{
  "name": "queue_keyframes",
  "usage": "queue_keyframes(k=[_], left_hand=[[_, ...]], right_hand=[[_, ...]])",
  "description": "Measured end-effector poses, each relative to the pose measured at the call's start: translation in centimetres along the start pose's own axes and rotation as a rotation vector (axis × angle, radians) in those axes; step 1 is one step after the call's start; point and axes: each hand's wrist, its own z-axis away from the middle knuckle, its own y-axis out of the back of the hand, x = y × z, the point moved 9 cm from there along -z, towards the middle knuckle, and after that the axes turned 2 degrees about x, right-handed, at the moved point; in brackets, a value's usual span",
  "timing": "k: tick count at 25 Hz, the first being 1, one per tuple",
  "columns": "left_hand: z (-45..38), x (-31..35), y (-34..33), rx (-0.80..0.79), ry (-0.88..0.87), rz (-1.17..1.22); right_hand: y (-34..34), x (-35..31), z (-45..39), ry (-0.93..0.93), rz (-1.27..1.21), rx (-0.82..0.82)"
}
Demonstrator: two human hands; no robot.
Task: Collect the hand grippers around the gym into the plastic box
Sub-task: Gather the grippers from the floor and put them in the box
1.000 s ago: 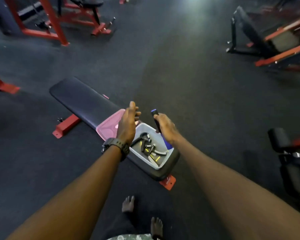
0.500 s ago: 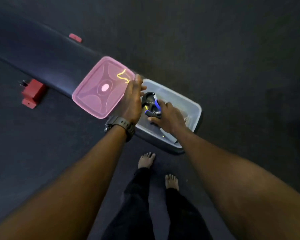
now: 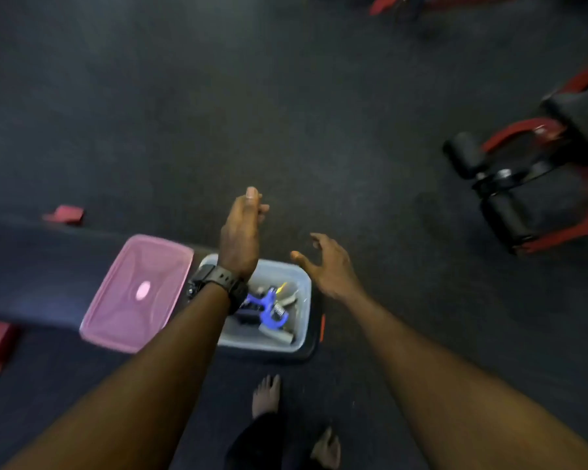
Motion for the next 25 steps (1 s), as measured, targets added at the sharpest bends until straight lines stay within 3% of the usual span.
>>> queue_keyframes(k=[4,8,12,17,25], left_hand=[[3.5,15.1,-9.2,-0.167,-0.205,0.035],[11.6,27.5,-18.1,-0.362,-0.361,0.107],[18.6,34.1,-24.0,-0.486,-0.486,0.12],[26.1,39.2,-30.2,-0.646,-0.606,0.106],[29.9,39.8,-36.4,-0.794,-0.604,0.084]], right_hand=[[20.4,-0.1,2.8,-0.225,-0.376,0.348],[37.7,-2.1,9.2,-0.156,-0.623,0.583],[49.1,-3.0,16.8,-0.062,-0.716,0.78],[56.9,-2.3,24.0,-0.03,-0.722,0.872],[60.6,2.4,29.6,-0.086,-0.716,1.069]])
